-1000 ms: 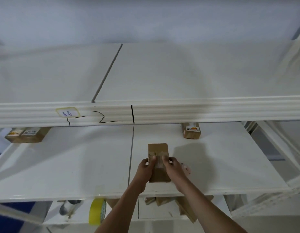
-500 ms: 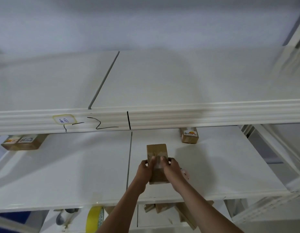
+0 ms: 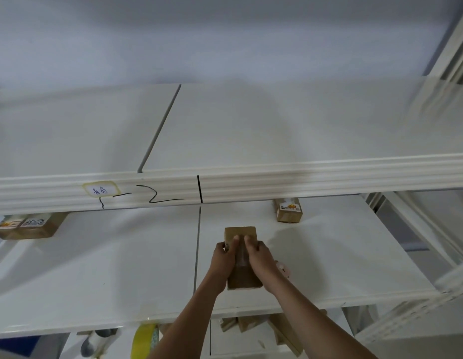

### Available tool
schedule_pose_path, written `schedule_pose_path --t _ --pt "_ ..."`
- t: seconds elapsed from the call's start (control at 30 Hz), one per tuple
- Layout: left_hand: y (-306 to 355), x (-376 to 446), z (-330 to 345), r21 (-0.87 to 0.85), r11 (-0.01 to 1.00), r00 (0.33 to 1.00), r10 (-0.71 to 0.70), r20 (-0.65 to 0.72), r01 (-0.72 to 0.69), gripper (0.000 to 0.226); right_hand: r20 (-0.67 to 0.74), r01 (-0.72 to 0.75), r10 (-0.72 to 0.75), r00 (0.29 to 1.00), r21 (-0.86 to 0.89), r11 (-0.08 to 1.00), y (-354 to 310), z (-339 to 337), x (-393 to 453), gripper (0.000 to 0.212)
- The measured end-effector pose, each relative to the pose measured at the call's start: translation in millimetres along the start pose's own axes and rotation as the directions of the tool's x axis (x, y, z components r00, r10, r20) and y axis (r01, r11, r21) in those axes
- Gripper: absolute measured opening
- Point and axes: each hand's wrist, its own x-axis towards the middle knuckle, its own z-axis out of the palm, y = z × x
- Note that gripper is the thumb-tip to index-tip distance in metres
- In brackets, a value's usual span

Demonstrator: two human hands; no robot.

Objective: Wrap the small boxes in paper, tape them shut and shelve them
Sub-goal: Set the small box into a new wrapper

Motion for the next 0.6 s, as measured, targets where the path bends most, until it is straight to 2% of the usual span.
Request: schedule_pose_path --t 0.2,0.3,0.37,0.43,0.53,0.6 --pt "-8 10 2 0.088 0.996 0.998 0.009 -0.061 -0.003 0.054 -0.111 0.079 -0.092 0.99 -0.114 0.99 0 9 -5 0.042" --pt "-7 7 -2 0.075 0.997 0.999 0.003 -0.034 0.0 0.057 -0.109 0.112 -0.129 0.986 -0.156 0.981 -1 9 -4 0.045" --pt "-4 3 -7 0.019 1.0 0.999 -0.017 0.043 0.016 0.058 -0.092 0.105 -0.12 0.989 -0.149 0.983 -2 5 -3 0.051" --pt "-2 -2 -14 -0.052 0.996 0.981 -0.063 0.181 0.074 0.059 -0.081 0.07 -0.077 0.994 -0.084 0.994 0 0 1 0.055" --pt "-7 -4 -26 0.057 0.993 0.936 -0.117 0.331 0.104 0.053 -0.047 -0.007 0.009 0.999 0.04 0.999 -2 -8 5 0.052" --pt "-15 -3 -28 0.04 0.995 0.92 -0.103 0.377 0.095 0.056 0.021 -0.008 0.006 1.0 0.096 0.995 -3 -14 9 0.051"
